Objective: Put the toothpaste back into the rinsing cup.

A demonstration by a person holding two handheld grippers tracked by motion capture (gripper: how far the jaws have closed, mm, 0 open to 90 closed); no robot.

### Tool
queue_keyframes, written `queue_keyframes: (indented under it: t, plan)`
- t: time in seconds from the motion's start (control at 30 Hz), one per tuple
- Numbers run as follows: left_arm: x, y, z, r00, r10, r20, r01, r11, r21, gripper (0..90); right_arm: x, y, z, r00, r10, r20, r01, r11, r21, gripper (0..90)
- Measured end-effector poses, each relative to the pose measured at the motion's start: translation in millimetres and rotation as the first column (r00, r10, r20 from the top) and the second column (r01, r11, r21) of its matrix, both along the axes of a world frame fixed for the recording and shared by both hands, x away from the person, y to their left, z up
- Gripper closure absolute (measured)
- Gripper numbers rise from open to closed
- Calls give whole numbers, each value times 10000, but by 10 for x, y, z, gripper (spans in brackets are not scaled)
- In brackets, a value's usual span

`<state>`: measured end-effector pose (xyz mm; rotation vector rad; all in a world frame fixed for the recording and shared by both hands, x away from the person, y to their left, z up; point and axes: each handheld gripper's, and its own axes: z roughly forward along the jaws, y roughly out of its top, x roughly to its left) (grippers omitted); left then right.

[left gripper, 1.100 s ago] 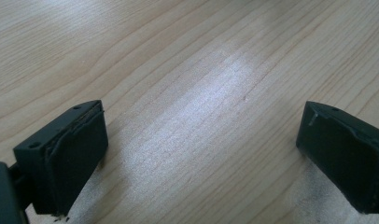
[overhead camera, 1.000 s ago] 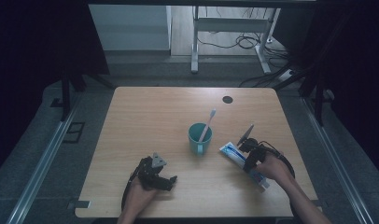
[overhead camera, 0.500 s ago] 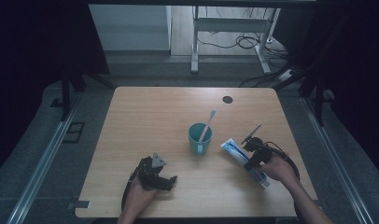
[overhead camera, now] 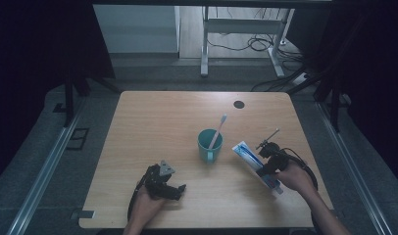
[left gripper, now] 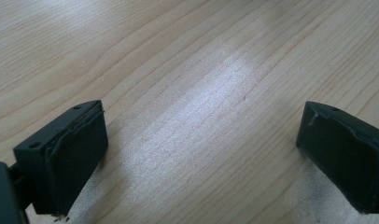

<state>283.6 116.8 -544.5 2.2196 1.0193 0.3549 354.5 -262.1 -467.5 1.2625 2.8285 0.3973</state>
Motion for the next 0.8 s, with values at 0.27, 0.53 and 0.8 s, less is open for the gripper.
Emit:
queue_keyframes:
  t: [0.27,0.53,0.8]
  plan:
    - [0,0,0,10000,0,0,0,10000,1,23,-38,5,86,9991,68,428,-87,9989,452,714]
    - [0,0,0,10000,4,2,-4,10000,-3,22,-82,-11,146,9962,-1,866,-72,9964,844,714]
    - [0,0,0,10000,3,0,-3,10000,-3,23,-127,-28,191,9920,14,1261,-178,9915,1286,714]
